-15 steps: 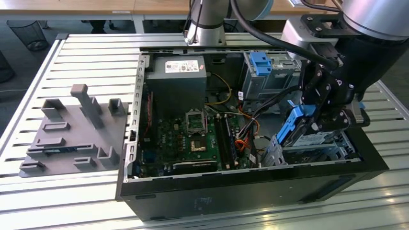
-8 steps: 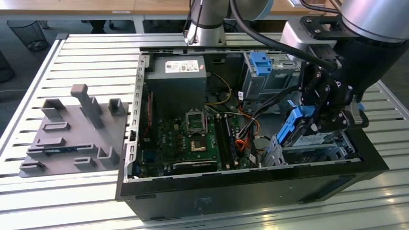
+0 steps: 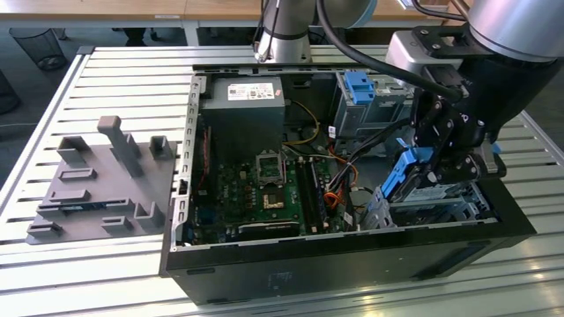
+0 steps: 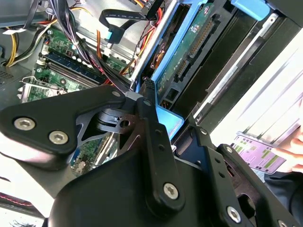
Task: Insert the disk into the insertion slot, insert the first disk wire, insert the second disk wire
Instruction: 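Insert the disk into the insertion slot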
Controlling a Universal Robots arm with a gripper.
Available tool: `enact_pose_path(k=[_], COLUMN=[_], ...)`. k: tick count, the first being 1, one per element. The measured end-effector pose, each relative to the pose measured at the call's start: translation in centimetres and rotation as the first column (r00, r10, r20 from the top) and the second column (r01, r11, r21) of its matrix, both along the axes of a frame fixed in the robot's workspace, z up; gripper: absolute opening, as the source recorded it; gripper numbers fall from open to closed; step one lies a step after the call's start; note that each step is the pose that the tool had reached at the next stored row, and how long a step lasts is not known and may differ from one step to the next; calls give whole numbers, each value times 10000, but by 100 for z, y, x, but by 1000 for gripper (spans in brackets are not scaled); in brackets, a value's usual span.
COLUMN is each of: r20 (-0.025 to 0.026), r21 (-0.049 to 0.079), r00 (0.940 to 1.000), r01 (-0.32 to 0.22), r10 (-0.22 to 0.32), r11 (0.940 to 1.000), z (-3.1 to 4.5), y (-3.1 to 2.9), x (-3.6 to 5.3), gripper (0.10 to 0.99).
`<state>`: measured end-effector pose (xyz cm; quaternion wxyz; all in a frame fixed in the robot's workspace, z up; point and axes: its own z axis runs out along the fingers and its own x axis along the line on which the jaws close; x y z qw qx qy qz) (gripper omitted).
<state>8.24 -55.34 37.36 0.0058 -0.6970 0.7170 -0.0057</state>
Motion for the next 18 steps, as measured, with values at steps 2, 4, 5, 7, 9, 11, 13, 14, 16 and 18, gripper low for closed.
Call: enact_pose_path(k=[2, 4, 5, 7, 9, 11, 13, 14, 16, 18], r20=[0, 0, 0, 0, 0, 0, 0, 0, 0, 0], r21=[0, 1, 1, 0, 1, 1, 1, 1, 1, 1], r00=[10000, 10000, 10000, 10000, 10000, 10000, 10000, 10000, 10000, 10000], r01=[0, 0, 0, 0, 0, 0, 0, 0, 0, 0], r10=[0, 0, 0, 0, 0, 0, 0, 0, 0, 0], r11=[10000, 10000, 10000, 10000, 10000, 10000, 10000, 10000, 10000, 10000], z=[-7, -15, -18, -25, -32, -39, -46, -50, -57, -65], y=[0, 0, 0, 0, 0, 0, 0, 0, 0, 0], x=[0, 0, 0, 0, 0, 0, 0, 0, 0, 0], gripper=[365, 365, 365, 365, 365, 365, 365, 365, 365, 365])
